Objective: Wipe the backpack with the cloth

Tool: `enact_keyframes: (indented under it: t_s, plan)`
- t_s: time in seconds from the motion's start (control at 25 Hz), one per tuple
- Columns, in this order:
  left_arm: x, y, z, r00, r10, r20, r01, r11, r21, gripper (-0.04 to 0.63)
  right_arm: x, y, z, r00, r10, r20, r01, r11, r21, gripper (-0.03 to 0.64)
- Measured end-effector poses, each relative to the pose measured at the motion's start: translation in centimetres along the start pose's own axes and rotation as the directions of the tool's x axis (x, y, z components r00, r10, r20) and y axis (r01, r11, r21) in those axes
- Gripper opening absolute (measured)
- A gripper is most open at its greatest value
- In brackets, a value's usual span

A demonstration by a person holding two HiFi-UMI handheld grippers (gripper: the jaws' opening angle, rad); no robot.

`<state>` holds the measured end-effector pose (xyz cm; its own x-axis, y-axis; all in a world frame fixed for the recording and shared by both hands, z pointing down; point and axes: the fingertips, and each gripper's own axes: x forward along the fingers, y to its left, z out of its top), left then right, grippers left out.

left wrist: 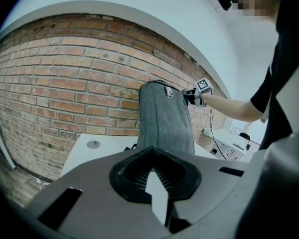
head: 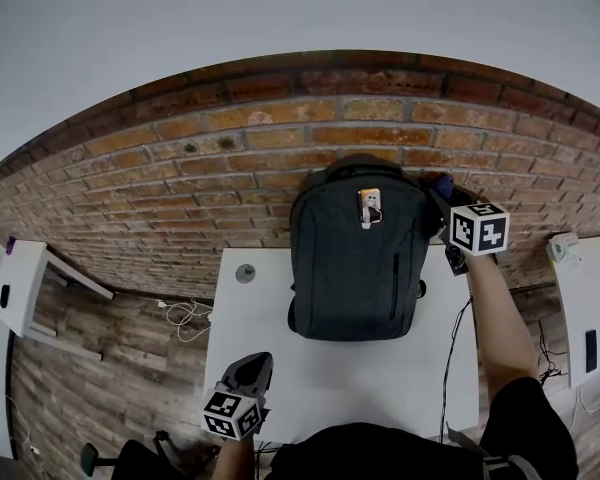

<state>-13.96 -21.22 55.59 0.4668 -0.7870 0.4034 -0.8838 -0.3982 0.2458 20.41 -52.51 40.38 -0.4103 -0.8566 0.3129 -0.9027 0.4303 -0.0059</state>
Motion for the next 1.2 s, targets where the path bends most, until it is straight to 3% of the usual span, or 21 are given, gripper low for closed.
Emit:
enact_keyframes:
  t_s: [0.4, 0.68, 0.84, 1.0, 1.2]
  plan:
    - [-1.0, 0.1, -0.4, 1.0, 0.007, 0.013, -0.007, 1.0, -0.015, -0.003, 1.6, 4.0, 3.7, 0.999, 0.04, 0.037, -0.036, 0.996, -0.086, 0.101]
    - [-2.8, 1.1, -0.8, 0.999, 0.04, 0.024, -0.039, 0.999, -0.03, -0.005, 2.6, 5.2, 4.5, 0.999, -0.012, 0.041, 0.017, 0.992, -0.125, 0.103]
    - [-4.0, 1.9, -1.4, 0.998, 0.057, 0.019, -0.056, 0.998, -0.041, -0.003, 2.9, 6.6, 5.3, 0.998, -0.044, 0.046, 0.053, 0.973, -0.226, 0.103]
    - [-4.9, 2.6, -1.5, 0.997, 0.07, 0.026, -0.069, 0.997, -0.047, -0.004, 3.5, 8.3, 5.4, 0.995, -0.092, 0.047, 0.102, 0.931, -0.351, 0.101]
    - [-5.5, 2.9, -1.7, 0.997, 0.066, 0.031, -0.065, 0.997, -0.051, -0.004, 4.6, 11.4, 6.1, 0.997, -0.063, 0.04, 0.073, 0.924, -0.375, 0.101]
